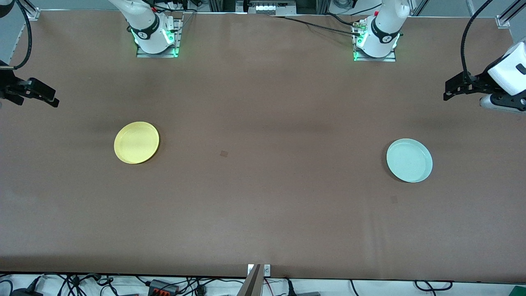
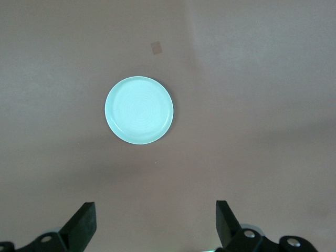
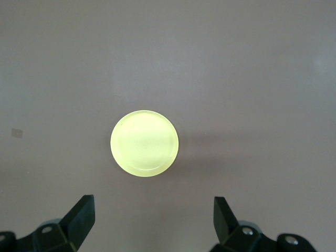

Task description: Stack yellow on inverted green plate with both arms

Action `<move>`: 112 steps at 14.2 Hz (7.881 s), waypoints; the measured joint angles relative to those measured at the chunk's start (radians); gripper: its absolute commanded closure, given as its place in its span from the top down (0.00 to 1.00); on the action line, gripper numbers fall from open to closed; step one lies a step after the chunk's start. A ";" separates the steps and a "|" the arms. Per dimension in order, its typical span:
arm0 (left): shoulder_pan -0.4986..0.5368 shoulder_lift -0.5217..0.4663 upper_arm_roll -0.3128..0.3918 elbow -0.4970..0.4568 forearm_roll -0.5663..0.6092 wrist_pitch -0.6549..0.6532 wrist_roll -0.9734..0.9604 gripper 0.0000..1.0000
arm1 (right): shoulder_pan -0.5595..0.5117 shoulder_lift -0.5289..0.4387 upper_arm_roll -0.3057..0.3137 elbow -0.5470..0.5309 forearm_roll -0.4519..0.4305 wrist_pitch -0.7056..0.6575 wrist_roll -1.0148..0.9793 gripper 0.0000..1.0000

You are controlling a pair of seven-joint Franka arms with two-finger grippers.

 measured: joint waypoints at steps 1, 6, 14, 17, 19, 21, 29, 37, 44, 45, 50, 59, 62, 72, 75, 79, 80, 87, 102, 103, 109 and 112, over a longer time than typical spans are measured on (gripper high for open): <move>0.000 0.000 0.000 0.000 0.000 0.000 0.000 1.00 | 0.000 0.000 0.000 0.000 0.000 0.000 0.000 1.00; 0.001 0.000 0.000 0.000 0.000 0.000 0.000 1.00 | 0.000 0.000 0.000 0.000 0.000 0.000 0.000 1.00; 0.012 0.047 0.000 0.024 0.000 0.009 -0.001 1.00 | 0.000 0.000 -0.001 0.000 0.000 0.000 -0.005 1.00; 0.012 0.064 -0.001 0.027 0.000 0.009 -0.001 1.00 | 0.000 0.000 -0.002 0.000 0.000 -0.002 -0.006 1.00; 0.013 0.086 0.000 0.029 0.000 0.013 -0.001 1.00 | -0.001 0.000 -0.004 0.000 0.000 -0.002 -0.007 1.00; 0.022 0.135 0.002 0.052 0.000 0.021 -0.001 1.00 | -0.001 -0.001 -0.005 0.000 0.000 -0.004 -0.007 1.00; 0.204 0.457 0.005 0.216 0.000 0.137 0.094 1.00 | 0.000 -0.001 -0.007 0.000 0.000 -0.012 -0.008 1.00; 0.299 0.626 0.002 0.092 -0.019 0.352 0.218 1.00 | 0.003 0.011 -0.002 -0.007 0.000 -0.016 -0.009 1.00; 0.324 0.629 0.001 -0.069 -0.157 0.546 0.260 0.99 | 0.030 0.046 0.000 -0.014 0.000 -0.012 -0.009 1.00; 0.325 0.634 0.001 -0.074 -0.157 0.568 0.280 0.96 | 0.034 0.048 0.000 -0.014 0.000 -0.011 -0.008 1.00; 0.326 0.672 0.000 -0.080 -0.157 0.594 0.337 0.58 | 0.035 0.053 0.000 -0.017 0.000 -0.011 -0.008 1.00; 0.329 0.696 -0.004 -0.080 -0.157 0.604 0.340 0.01 | 0.021 0.098 -0.011 -0.037 0.000 -0.012 -0.009 1.00; 0.329 0.693 -0.008 -0.075 -0.159 0.601 0.343 0.01 | 0.005 0.184 -0.016 -0.046 0.000 -0.014 -0.016 1.00; 0.281 0.586 -0.033 0.178 -0.050 0.299 0.373 0.01 | -0.044 0.577 -0.016 -0.050 0.095 0.164 -0.046 1.00; 0.180 0.582 -0.038 0.271 0.105 0.211 0.300 0.01 | -0.065 0.643 -0.016 -0.049 0.108 0.209 -0.079 1.00; -0.004 0.582 -0.040 0.304 0.346 0.182 0.101 0.01 | -0.084 0.669 -0.016 -0.058 0.110 0.211 -0.090 0.79; -0.047 0.583 -0.040 0.304 0.403 0.170 0.046 0.01 | -0.084 0.671 -0.016 -0.063 0.110 0.211 -0.091 0.72; -0.357 0.619 -0.038 0.304 0.603 0.023 -0.535 0.01 | -0.084 0.672 -0.016 -0.068 0.110 0.211 -0.092 0.38; -0.783 0.791 -0.033 0.305 0.860 -0.111 -1.188 0.01 | -0.087 0.662 -0.014 -0.027 0.114 0.118 -0.130 0.00; -0.798 0.804 -0.032 0.305 0.861 -0.114 -1.219 0.01 | -0.087 0.658 -0.014 -0.004 0.114 0.085 -0.131 0.00; -0.872 0.838 -0.032 0.305 0.861 -0.134 -1.333 0.01 | -0.083 0.636 0.013 0.143 0.116 -0.061 -0.135 0.00; -0.887 0.842 -0.030 0.305 0.863 -0.142 -1.355 0.03 | -0.081 0.633 0.061 0.172 0.127 -0.070 -0.135 0.00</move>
